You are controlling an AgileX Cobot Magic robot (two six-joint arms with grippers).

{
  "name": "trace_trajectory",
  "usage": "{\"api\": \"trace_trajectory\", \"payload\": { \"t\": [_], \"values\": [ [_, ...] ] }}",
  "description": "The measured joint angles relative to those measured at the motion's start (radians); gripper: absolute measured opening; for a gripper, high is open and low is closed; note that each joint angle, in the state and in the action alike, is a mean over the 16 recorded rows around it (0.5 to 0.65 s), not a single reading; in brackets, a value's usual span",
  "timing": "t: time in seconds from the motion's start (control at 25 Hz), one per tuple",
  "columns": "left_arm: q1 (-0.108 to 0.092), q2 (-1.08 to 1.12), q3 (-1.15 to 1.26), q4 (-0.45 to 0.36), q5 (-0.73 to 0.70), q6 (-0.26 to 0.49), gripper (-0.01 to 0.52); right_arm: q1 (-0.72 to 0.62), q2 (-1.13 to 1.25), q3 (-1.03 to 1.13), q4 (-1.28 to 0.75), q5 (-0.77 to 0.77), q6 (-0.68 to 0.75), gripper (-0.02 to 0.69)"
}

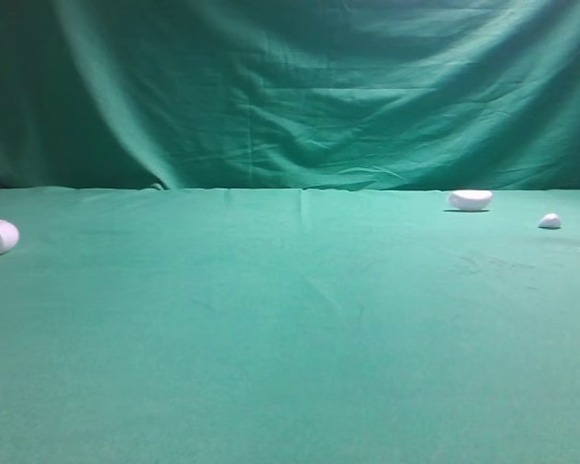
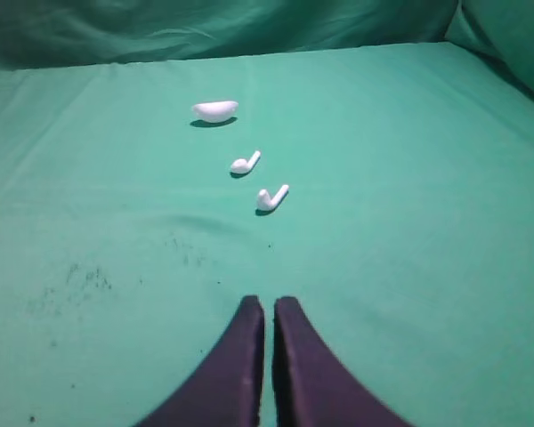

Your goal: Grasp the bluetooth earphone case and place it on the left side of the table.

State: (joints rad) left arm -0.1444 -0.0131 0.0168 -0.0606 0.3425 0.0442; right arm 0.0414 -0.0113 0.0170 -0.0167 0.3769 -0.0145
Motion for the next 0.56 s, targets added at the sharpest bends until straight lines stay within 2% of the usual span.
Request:
{"api": "trace_trajectory", "payload": {
  "t": [0.56],
  "values": [
    [0.0, 0.0, 0.0, 0.0, 0.0, 0.0, 0.0, 0.0, 0.0, 0.009, 0.005, -0.003, 0.015, 0.0]
  ]
}}
